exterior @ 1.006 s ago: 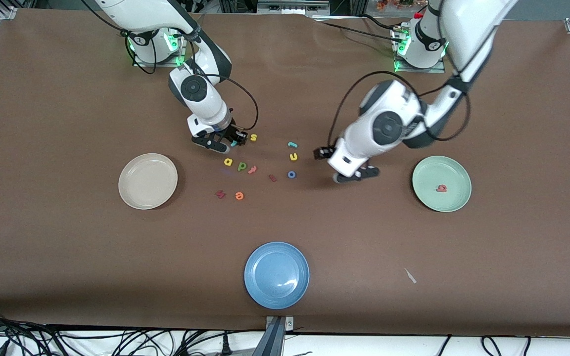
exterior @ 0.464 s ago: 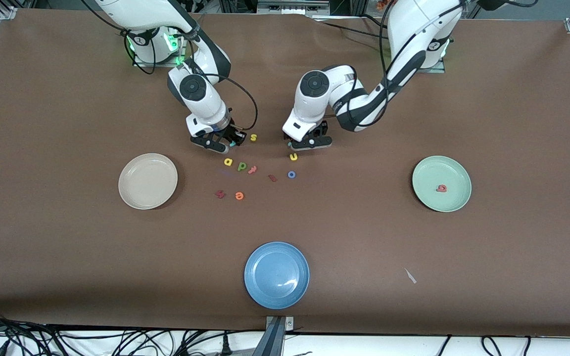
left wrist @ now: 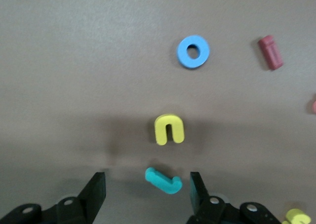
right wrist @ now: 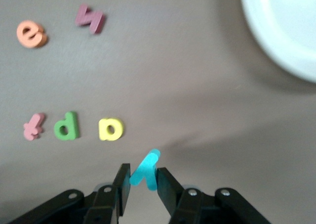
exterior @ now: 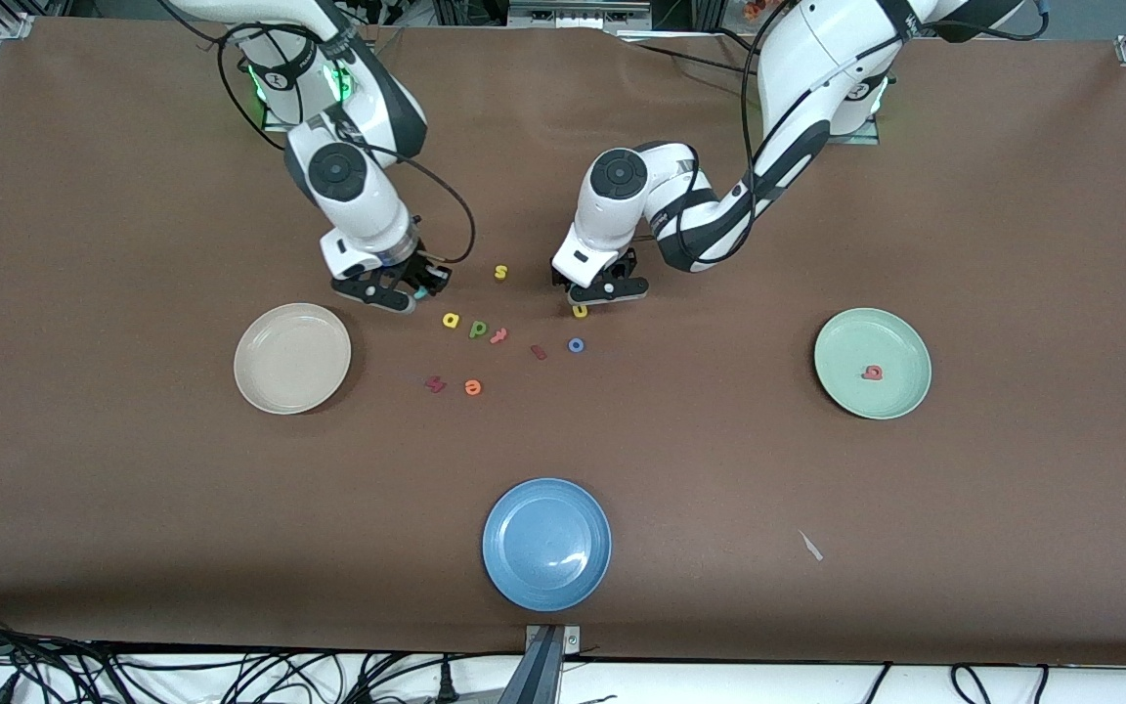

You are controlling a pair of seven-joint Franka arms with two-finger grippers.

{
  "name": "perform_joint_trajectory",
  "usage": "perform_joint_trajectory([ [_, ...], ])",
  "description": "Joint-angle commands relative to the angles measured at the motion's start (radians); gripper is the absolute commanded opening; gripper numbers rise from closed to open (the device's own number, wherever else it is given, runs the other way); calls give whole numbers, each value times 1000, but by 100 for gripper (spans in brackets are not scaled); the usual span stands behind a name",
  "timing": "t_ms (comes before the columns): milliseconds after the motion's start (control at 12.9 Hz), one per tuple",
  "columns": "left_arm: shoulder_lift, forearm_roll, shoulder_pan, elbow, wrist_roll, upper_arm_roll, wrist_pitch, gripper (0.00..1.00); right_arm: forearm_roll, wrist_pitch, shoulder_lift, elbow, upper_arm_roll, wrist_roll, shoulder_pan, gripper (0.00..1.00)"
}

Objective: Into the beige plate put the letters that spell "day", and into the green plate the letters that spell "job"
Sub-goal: 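Drop the cyan y on the beige plate while the left gripper lifts its letter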

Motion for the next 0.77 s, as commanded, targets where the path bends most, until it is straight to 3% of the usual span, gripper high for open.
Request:
perform_joint_trajectory([
  [0, 32, 34, -7, 41, -26, 1, 4, 73, -11, -85, -57, 8, 9, -175, -106, 3],
  [155, 47, 32, -10, 48, -26, 1, 4, 68, -8, -160, -65, 56, 1, -355, -189, 3],
  [542, 60, 34, -11, 54, -24, 4, 4, 60, -1, -211, -41, 130, -100, -751, -294, 7],
  [619, 64, 34, -11, 56, -24, 4, 4, 60, 1, -205, -32, 129, -121, -782, -295, 16],
  [696, 66, 34, -11, 59, -24, 4, 4, 58, 2, -200, -25, 129, -132, -796, -295, 31],
])
